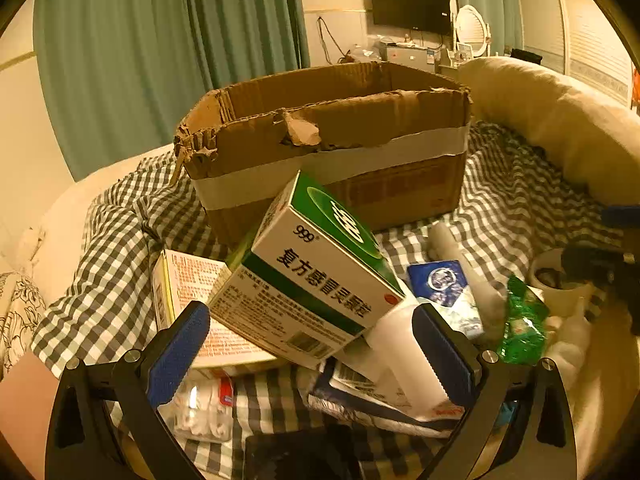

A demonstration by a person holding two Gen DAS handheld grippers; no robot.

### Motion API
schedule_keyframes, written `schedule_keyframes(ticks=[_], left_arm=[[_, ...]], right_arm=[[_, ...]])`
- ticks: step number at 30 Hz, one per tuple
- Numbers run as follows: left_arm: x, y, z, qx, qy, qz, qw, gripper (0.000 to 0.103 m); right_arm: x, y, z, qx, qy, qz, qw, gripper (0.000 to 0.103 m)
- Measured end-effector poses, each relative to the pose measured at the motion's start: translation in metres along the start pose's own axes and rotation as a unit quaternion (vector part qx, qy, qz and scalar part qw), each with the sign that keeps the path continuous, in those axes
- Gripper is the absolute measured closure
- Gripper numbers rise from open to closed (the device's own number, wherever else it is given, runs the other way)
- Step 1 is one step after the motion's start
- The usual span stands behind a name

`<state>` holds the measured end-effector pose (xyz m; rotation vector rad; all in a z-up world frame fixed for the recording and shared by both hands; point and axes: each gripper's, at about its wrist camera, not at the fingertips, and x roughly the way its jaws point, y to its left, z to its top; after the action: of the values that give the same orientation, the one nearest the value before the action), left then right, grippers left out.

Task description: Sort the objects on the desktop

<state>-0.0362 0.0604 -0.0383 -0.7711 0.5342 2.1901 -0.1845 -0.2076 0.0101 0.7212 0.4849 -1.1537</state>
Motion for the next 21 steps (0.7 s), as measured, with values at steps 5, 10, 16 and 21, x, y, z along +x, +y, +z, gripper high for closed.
schedule_keyframes(ticks=[5,10,16,21], left_arm=[[0.007,0.002,0.001,0.011,-0.005,-0.018,0.9998,0.000],[0.015,-0.007,0.001,0.053,-0.016,-0.010,0.9984,0.000],[0.024,-0.014,0.006,0.075,-0.031,-0.007,0.9967,0.000],[0.027,-0.014,0.009,0.091,-0.039,-0.029,0.9947,0.000]], right_arm=[[0.007,0.007,-0.002,0.009,0.003,0.008,1.000,0.000],[0.010,0.004,-0.003,0.021,0.008,0.004,1.000,0.000],[0.016,0.008,-0.006,0.019,0.015,-0.009,1.000,0.000],[0.026,0.014,0.004,0.030,0.011,-0.015,0.999,0.000]])
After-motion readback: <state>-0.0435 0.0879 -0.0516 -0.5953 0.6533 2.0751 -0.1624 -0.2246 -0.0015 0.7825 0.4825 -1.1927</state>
